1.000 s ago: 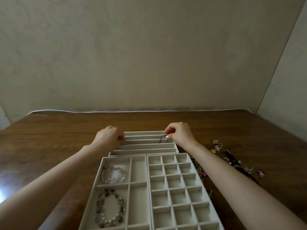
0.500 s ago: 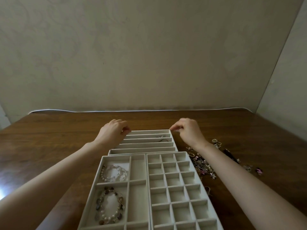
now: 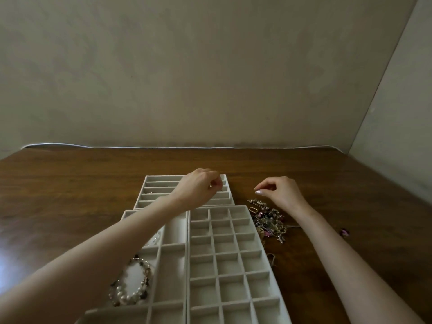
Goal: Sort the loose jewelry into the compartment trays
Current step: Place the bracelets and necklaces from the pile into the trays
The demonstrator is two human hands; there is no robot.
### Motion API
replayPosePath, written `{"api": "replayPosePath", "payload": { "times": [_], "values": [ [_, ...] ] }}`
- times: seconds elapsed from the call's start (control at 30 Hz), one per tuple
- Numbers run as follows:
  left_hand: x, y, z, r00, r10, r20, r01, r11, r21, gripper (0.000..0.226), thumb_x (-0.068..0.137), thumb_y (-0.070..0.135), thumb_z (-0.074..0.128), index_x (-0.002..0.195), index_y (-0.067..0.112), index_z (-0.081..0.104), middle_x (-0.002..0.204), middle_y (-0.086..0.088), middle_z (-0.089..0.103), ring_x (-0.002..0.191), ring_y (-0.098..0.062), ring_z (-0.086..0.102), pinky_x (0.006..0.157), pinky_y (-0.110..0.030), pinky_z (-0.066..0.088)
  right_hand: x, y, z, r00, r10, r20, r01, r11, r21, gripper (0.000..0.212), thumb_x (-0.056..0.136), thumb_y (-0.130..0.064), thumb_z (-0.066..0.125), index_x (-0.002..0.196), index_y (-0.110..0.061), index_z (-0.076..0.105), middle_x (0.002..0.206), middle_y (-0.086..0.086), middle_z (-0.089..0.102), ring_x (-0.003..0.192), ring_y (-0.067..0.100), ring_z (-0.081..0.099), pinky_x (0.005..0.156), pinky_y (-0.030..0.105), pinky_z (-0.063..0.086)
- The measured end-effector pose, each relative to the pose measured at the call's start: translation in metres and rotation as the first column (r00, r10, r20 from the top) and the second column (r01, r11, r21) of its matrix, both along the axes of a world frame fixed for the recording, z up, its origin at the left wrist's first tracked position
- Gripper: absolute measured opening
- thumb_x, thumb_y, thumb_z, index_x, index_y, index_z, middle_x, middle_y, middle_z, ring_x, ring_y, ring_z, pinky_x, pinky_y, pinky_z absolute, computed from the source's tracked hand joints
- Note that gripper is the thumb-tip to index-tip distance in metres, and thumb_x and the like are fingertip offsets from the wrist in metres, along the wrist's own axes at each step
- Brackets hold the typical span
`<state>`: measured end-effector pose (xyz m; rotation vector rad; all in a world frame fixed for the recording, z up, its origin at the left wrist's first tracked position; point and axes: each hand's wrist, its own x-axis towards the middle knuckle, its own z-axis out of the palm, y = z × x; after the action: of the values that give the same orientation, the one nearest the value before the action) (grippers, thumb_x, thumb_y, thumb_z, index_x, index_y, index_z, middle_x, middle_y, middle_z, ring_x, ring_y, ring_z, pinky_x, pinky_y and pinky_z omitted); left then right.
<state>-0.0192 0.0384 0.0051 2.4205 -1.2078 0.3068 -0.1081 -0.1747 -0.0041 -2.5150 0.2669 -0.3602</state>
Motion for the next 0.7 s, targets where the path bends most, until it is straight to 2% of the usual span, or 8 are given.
{"api": "replayPosePath", "payload": {
  "times": [0.13,0.23,0.3,0.4,0.53,0.6,0.7],
  "values": [
    [-0.016,-0.029,-0.004,0.998,-0.058,-0.032,0.059,0.998,0.03,0.017,0.094,0.023,0.052,0.104,0.015,0.062,0.105,-0.001,0.062,0.094,-0.014,0.055,0.082,-0.032,0.049,-0.009,-0.007,0.002,0.997,-0.025,-0.074,0.017,0.995,-0.1,0.006,0.085,-0.025,0.067,0.091,-0.025,0.068,0.103,-0.007,0.066,0.101,0.008,0.056,0.088,0.027,0.046],
    [-0.028,-0.047,-0.006,0.993,-0.114,-0.038,0.115,0.993,0.037,0.017,0.093,0.024,0.053,0.104,0.014,0.062,0.105,0.0,0.061,0.089,-0.009,0.052,0.079,-0.025,0.047,-0.023,-0.017,0.019,0.989,-0.045,-0.14,0.026,0.99,-0.135,0.008,0.083,-0.021,0.069,0.081,-0.026,0.064,0.093,-0.009,0.063,0.092,0.007,0.059,0.082,0.026,0.048],
    [-0.036,-0.057,-0.006,0.986,-0.162,-0.034,0.164,0.985,0.046,0.017,0.091,0.027,0.056,0.102,0.015,0.062,0.104,0.0,0.061,0.089,-0.007,0.049,0.082,-0.027,0.048,-0.032,-0.025,0.028,0.971,-0.044,-0.235,0.019,0.994,-0.11,0.005,0.082,-0.018,0.07,0.082,-0.022,0.066,0.092,-0.009,0.062,0.091,0.007,0.058,0.082,0.027,0.047],
    [-0.046,-0.072,-0.006,0.969,-0.238,-0.06,0.244,0.962,0.12,0.028,0.085,0.037,0.063,0.106,0.019,0.06,0.106,0.002,0.057,0.096,-0.008,0.047,0.082,-0.026,0.045,-0.038,-0.029,0.031,0.939,-0.041,-0.342,0.018,0.997,-0.069,0.006,0.082,-0.015,0.069,0.085,-0.02,0.068,0.098,-0.007,0.06,0.101,0.01,0.056,0.09,0.032,0.046],
    [-0.054,-0.09,-0.011,0.947,-0.309,-0.088,0.321,0.906,0.277,0.044,0.077,0.051,0.065,0.114,0.029,0.056,0.113,0.005,0.05,0.102,-0.008,0.038,0.088,-0.027,0.034,-0.035,-0.025,0.029,0.922,-0.029,-0.386,0.004,0.998,-0.065,0.01,0.083,-0.014,0.068,0.088,-0.022,0.07,0.106,-0.004,0.059,0.109,0.014,0.053,0.095,0.036,0.045],
    [-0.057,-0.094,-0.013,0.948,-0.308,-0.083,0.318,0.891,0.324,0.044,0.077,0.051,0.065,0.114,0.03,0.055,0.115,0.004,0.048,0.106,-0.011,0.039,0.09,-0.029,0.034,-0.035,-0.026,0.03,0.909,-0.034,-0.415,0.004,0.997,-0.073,0.011,0.083,-0.013,0.069,0.087,-0.023,0.07,0.112,-0.003,0.059,0.109,0.016,0.052,0.092,0.035,0.046],
    [-0.058,-0.096,-0.014,0.951,-0.299,-0.073,0.307,0.906,0.291,0.041,0.08,0.043,0.066,0.113,0.023,0.053,0.113,0.003,0.051,0.103,-0.012,0.045,0.086,-0.027,0.038,-0.037,-0.028,0.031,0.875,-0.021,-0.484,-0.026,0.996,-0.091,0.013,0.082,-0.012,0.07,0.085,-0.024,0.071,0.113,-0.004,0.057,0.11,0.017,0.05,0.09,0.034,0.045]
  ]
}}
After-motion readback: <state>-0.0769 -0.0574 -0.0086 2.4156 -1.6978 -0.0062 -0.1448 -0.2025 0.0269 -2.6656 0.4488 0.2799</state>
